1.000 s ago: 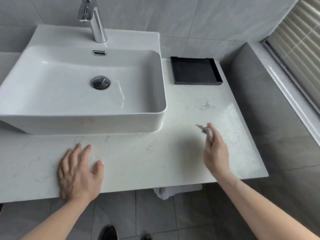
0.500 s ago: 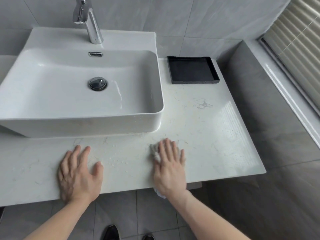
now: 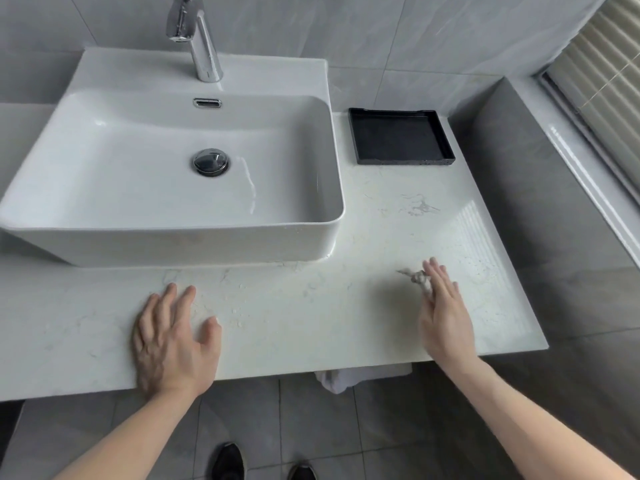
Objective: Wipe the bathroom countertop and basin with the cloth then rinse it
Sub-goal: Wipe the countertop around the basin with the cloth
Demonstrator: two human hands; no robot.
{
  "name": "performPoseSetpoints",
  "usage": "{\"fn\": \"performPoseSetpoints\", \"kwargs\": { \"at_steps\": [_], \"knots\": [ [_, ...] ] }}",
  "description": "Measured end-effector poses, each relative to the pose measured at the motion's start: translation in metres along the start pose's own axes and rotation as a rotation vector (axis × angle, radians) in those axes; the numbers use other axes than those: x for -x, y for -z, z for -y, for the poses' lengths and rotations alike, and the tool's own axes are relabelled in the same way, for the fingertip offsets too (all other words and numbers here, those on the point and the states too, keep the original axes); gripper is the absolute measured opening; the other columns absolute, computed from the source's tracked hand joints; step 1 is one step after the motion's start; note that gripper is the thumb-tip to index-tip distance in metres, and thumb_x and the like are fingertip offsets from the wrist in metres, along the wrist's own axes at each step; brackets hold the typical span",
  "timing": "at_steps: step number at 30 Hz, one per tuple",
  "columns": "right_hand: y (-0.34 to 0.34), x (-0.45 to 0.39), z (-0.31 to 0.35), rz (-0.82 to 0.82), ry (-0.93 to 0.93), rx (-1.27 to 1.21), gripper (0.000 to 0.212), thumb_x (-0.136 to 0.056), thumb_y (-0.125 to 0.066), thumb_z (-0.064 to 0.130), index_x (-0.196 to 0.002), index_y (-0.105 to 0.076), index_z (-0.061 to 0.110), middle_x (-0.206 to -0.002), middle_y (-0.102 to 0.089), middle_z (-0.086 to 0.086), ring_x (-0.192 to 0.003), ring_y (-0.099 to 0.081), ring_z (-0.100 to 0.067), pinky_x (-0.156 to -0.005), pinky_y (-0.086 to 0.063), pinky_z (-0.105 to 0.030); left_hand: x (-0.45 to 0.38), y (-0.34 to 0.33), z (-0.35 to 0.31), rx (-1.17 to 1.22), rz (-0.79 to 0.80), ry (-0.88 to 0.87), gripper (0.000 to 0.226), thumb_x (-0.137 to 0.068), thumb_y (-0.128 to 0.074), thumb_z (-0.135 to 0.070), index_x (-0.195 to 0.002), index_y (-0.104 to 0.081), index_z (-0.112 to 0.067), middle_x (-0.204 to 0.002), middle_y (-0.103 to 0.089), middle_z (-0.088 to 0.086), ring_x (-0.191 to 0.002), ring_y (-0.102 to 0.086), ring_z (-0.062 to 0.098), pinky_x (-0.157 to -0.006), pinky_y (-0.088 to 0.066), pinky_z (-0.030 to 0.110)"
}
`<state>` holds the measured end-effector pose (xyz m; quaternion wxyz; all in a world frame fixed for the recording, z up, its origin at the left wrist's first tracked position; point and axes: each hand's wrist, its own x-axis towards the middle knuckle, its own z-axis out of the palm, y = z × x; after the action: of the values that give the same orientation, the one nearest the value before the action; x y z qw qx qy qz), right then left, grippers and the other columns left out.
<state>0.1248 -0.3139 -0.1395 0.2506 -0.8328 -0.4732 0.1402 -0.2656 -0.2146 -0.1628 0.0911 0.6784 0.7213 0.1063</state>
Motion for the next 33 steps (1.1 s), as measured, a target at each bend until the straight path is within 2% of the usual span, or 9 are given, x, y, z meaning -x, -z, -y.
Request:
{"fn": "performPoseSetpoints", "kwargs": {
  "at_steps": [4, 8, 14, 17, 22, 24, 27, 30, 33],
  "knots": [
    [0.013, 0.003, -0.044, 0.06, -0.171, 0.298, 0.057, -0.108, -0.031, 0.031, -0.163, -0.019, 0.022, -0.172, -0.008, 0.003, -0.159, 0.0, -0.02, -0.128, -0.005, -0.052, 0.0, 0.0, 0.001, -0.003, -0.006, -0.003, 0.064, -0.086, -0.04, -0.052, -0.146, -0.046, -0.03, -0.162, -0.031, -0.005, -0.151, -0.018, 0.022, -0.121, -0.02, 0.049],
    [-0.018, 0.027, -0.007, 0.083, -0.191, 0.377, 0.064, -0.105, -0.015, 0.046, -0.163, 0.004, 0.027, -0.171, 0.014, 0.004, -0.157, 0.017, -0.021, -0.127, 0.003, -0.052, 0.0, 0.0, 0.0, -0.002, -0.004, -0.003, 0.064, -0.086, -0.04, -0.053, -0.146, -0.046, -0.03, -0.162, -0.031, -0.005, -0.151, -0.019, 0.023, -0.121, -0.021, 0.049],
    [-0.081, 0.069, 0.096, 0.168, 0.157, 0.28, 0.072, -0.099, -0.033, 0.038, -0.164, -0.006, 0.023, -0.172, 0.004, 0.002, -0.158, 0.014, -0.019, -0.128, -0.001, -0.05, 0.0, 0.002, -0.001, -0.005, -0.001, -0.003, 0.064, -0.086, -0.04, -0.053, -0.145, -0.045, -0.03, -0.162, -0.031, -0.005, -0.15, -0.019, 0.023, -0.12, -0.022, 0.05],
    [-0.109, 0.086, 0.133, 0.262, 0.34, 0.228, 0.07, -0.102, -0.033, 0.036, -0.164, -0.004, 0.021, -0.171, 0.008, 0.001, -0.157, 0.017, -0.019, -0.127, 0.002, -0.048, 0.0, 0.002, -0.001, -0.001, -0.009, 0.0, 0.064, -0.085, -0.041, -0.053, -0.145, -0.046, -0.03, -0.162, -0.031, -0.005, -0.15, -0.019, 0.023, -0.12, -0.022, 0.05],
    [-0.113, 0.084, 0.139, 0.371, 0.469, 0.081, 0.076, -0.094, -0.043, 0.017, -0.164, -0.012, 0.015, -0.172, 0.0, 0.002, -0.158, 0.01, -0.013, -0.128, 0.0, -0.041, -0.001, 0.001, -0.001, -0.014, -0.013, -0.005, 0.063, -0.085, -0.042, -0.052, -0.145, -0.045, -0.031, -0.162, -0.031, -0.005, -0.15, -0.019, 0.023, -0.12, -0.022, 0.05],
    [-0.096, 0.07, 0.123, 0.332, 0.399, 0.01, 0.081, -0.088, -0.046, 0.01, -0.163, -0.016, 0.015, -0.171, -0.004, 0.002, -0.158, 0.006, -0.013, -0.129, 0.0, -0.038, 0.0, 0.001, -0.001, -0.018, -0.009, -0.007, 0.064, -0.085, -0.041, -0.052, -0.145, -0.045, -0.032, -0.162, -0.03, -0.005, -0.151, -0.018, 0.023, -0.12, -0.021, 0.05],
    [-0.066, 0.039, 0.081, 0.13, 0.216, -0.004, 0.076, -0.091, -0.053, 0.0, -0.161, -0.028, 0.013, -0.169, -0.015, 0.003, -0.158, -0.006, -0.013, -0.129, -0.006, -0.039, 0.0, 0.0, 0.0, -0.031, -0.007, -0.004, 0.064, -0.086, -0.04, -0.053, -0.146, -0.045, -0.031, -0.162, -0.031, -0.005, -0.151, -0.019, 0.023, -0.121, -0.021, 0.049],
    [-0.039, 0.004, 0.035, 0.058, 0.014, 0.108, 0.058, -0.107, -0.042, 0.024, -0.162, -0.024, 0.018, -0.17, -0.014, 0.002, -0.158, -0.004, -0.016, -0.128, -0.009, -0.049, 0.0, 0.0, 0.0, -0.039, -0.004, -0.006, 0.063, -0.086, -0.041, -0.052, -0.146, -0.045, -0.03, -0.162, -0.031, -0.005, -0.15, -0.019, 0.023, -0.12, -0.021, 0.048],
    [-0.032, -0.005, 0.014, 0.139, -0.106, 0.282, 0.065, -0.107, -0.025, 0.05, -0.164, -0.006, 0.026, -0.172, 0.006, 0.007, -0.158, 0.012, -0.018, -0.128, 0.003, -0.05, -0.001, 0.0, 0.001, -0.035, 0.002, -0.005, 0.064, -0.086, -0.042, -0.051, -0.146, -0.045, -0.03, -0.162, -0.031, -0.005, -0.15, -0.02, 0.024, -0.12, -0.021, 0.049]
  ]
}}
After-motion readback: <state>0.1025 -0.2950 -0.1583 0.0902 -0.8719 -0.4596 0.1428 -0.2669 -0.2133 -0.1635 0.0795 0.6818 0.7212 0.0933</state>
